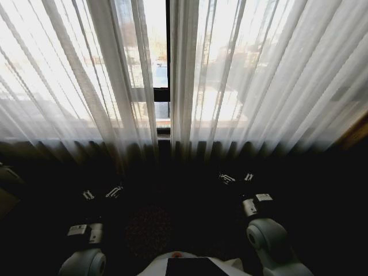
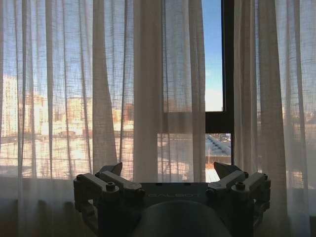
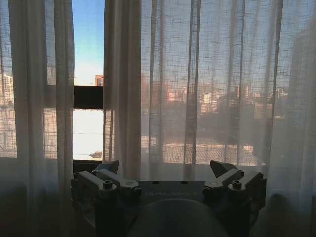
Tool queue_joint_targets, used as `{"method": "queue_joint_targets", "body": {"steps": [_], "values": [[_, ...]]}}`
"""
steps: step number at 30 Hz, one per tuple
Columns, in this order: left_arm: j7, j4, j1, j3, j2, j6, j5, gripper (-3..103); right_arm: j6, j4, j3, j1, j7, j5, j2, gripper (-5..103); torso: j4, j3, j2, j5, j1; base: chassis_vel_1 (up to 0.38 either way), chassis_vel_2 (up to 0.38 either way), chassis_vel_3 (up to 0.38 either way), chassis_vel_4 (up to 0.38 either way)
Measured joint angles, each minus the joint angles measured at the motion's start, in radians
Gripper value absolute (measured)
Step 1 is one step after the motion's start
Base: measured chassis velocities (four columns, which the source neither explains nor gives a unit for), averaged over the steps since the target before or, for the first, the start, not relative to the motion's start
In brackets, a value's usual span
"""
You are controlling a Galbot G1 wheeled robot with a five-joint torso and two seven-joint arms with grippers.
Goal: Open the curtains by pulling them apart, changing their state from closed to fully open.
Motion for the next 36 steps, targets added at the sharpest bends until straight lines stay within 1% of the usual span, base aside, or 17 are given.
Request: {"method": "queue_joint_targets", "body": {"steps": [7, 12, 16, 21, 24, 25, 27, 31, 34, 36], "values": [[0.017, 0.004, 0.001, -0.001, -0.001, -0.005, 0.001, 100, 0.0, -0.006, -0.002, -0.004, -0.008, 0.0, 0.005, 100, -0.0002, 0.0, 0.0, 0.0, 0.0, -0.042, 0.046, 0.04, -0.04], [0.021, 0.009, 0.004, -0.003, -0.001, -0.015, 0.001, 100, 0.001, -0.006, -0.001, -0.009, -0.018, -0.001, 0.004, 100, -0.0001, 0.0, 0.0, -0.0001, 0.0, -0.165, 0.131, 0.174, -0.142], [0.022, 0.009, 0.004, -0.003, -0.001, -0.017, 0.001, 100, 0.001, -0.005, -0.001, -0.009, -0.019, -0.002, 0.004, 100, 0.0, 0.0, 0.0, -0.0004, 0.0, -0.26, 0.28, 0.262, -0.199], [0.022, 0.009, 0.005, -0.003, -0.001, -0.019, 0.001, 100, 0.002, -0.005, -0.006, -0.01, -0.02, -0.005, 0.004, 100, -0.0002, 0.0, 0.0, 0.0005, 0.0, -0.277, 0.258, 0.255, -0.271], [0.022, 0.013, 0.006, -0.005, -0.001, -0.022, 0.002, 100, 0.002, -0.005, -0.009, -0.01, -0.02, -0.007, 0.004, 100, -0.0001, 0.0, 0.0, -0.0004, 0.001, -0.28, 0.258, 0.278, -0.286], [0.022, 0.014, 0.008, -0.005, -0.003, -0.024, 0.002, 100, 0.002, -0.005, -0.012, -0.01, -0.02, -0.008, 0.003, 100, 0.0002, 0.0, -0.001, 0.0003, 0.001, -0.223, 0.257, 0.257, -0.265], [0.022, 0.014, 0.009, -0.005, -0.004, -0.026, 0.002, 100, 0.002, -0.005, -0.013, -0.01, -0.02, -0.008, 0.002, 100, 0.0002, 0.0, -0.001, 0.0005, 0.001, -0.223, 0.251, 0.251, -0.265], [0.022, 0.016, 0.011, -0.005, -0.007, -0.03, 0.002, 100, 0.002, -0.005, -0.017, -0.01, -0.02, -0.009, 0.001, 100, -0.0002, 0.0, 0.0, -0.0005, 0.001, -0.247, 0.211, 0.237, -0.204], [0.023, 0.017, 0.012, -0.004, -0.008, -0.031, 0.003, 100, 0.002, -0.005, -0.02, -0.011, -0.02, -0.011, 0.0, 100, 0.0, 0.0, 0.0, 0.0003, 0.0, -0.176, 0.232, 0.196, -0.217], [0.023, 0.02, 0.012, -0.004, -0.009, -0.032, 0.003, 100, 0.002, -0.008, -0.023, -0.011, -0.019, -0.017, -0.001, 100, 0.0, 0.0, 0.0, 0.0002, 0.0, -0.197, 0.235, 0.182, -0.219]]}}
